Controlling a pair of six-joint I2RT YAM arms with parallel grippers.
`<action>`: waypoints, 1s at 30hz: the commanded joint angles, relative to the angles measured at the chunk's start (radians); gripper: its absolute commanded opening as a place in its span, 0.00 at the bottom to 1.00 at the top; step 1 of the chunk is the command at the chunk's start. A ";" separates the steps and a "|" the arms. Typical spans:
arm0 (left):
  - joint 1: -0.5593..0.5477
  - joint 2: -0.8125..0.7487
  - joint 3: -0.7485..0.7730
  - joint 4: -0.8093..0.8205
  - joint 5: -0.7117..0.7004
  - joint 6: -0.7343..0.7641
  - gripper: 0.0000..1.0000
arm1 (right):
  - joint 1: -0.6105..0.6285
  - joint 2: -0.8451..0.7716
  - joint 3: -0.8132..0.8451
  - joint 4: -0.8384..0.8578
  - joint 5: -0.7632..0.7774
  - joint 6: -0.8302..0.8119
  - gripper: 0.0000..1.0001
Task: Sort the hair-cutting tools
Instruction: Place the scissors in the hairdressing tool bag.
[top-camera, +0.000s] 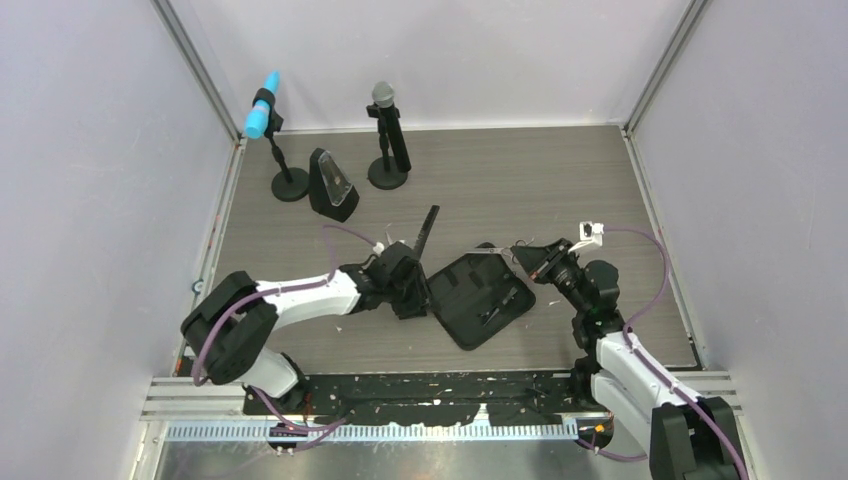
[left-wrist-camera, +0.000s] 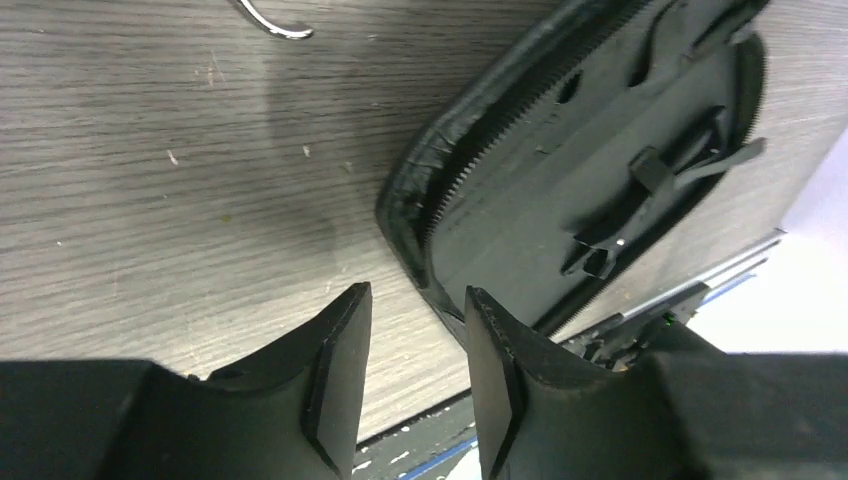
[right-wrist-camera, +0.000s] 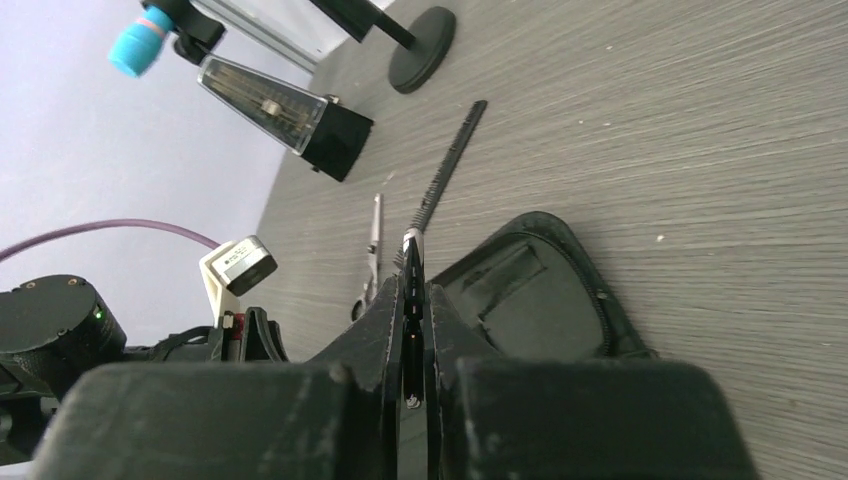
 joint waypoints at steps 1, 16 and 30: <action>-0.007 0.049 0.045 -0.012 -0.009 0.033 0.39 | -0.027 -0.044 0.086 -0.169 -0.058 -0.131 0.05; -0.036 0.181 0.106 -0.003 0.039 0.033 0.13 | -0.028 -0.013 0.170 -0.324 -0.136 -0.233 0.05; 0.104 0.037 0.112 -0.391 0.201 0.477 0.00 | -0.028 -0.079 0.195 -0.500 -0.247 -0.283 0.05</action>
